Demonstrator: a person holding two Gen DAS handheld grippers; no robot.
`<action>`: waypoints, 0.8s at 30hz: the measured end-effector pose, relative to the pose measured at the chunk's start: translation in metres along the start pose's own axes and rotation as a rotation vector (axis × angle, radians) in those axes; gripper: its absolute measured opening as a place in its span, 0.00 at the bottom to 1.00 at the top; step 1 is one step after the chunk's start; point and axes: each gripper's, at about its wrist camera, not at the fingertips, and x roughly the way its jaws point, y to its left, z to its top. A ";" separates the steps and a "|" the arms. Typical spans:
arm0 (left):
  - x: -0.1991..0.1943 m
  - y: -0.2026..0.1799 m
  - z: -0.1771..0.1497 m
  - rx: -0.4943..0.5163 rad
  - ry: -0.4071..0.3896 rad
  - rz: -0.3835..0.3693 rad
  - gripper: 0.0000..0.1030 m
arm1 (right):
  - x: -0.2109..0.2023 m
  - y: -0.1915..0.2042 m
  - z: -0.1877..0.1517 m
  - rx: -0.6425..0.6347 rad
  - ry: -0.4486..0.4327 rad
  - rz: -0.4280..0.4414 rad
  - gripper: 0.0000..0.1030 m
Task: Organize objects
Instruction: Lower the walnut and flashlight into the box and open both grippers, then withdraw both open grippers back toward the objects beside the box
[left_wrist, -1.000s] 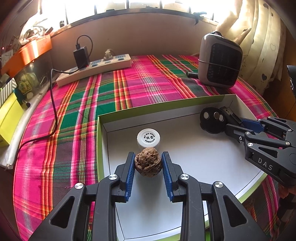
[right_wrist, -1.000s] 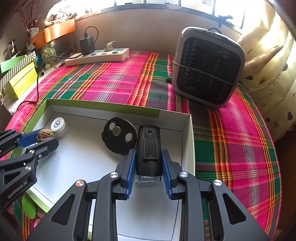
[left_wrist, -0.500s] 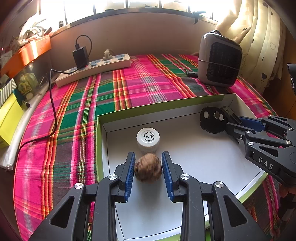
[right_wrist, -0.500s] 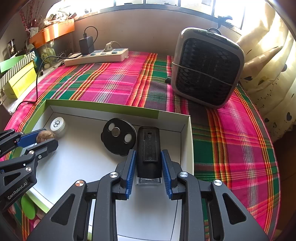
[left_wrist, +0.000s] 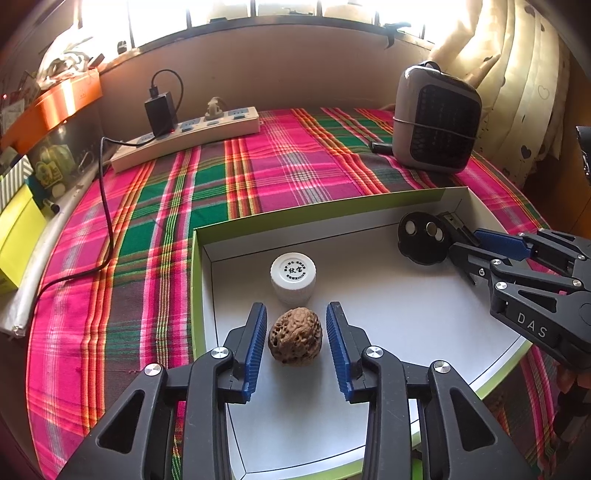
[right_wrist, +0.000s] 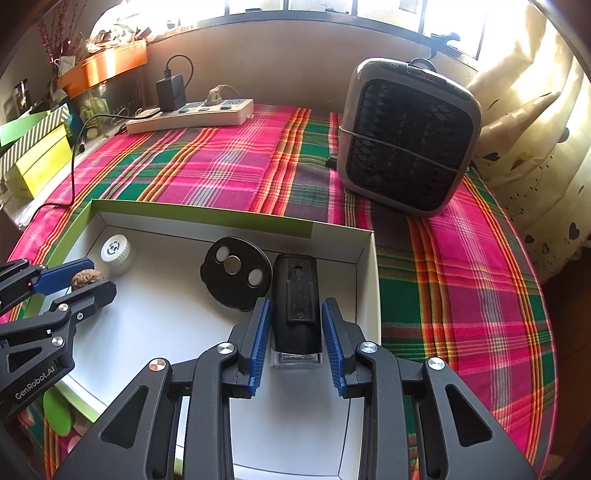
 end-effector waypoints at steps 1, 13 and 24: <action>-0.001 0.000 0.000 -0.001 -0.002 -0.004 0.32 | -0.001 0.000 0.000 0.001 -0.002 0.000 0.33; -0.017 -0.001 -0.005 -0.001 -0.023 -0.008 0.32 | -0.011 0.003 -0.002 0.002 -0.023 -0.003 0.41; -0.045 -0.002 -0.012 -0.006 -0.067 -0.009 0.32 | -0.032 0.003 -0.008 0.029 -0.050 -0.001 0.41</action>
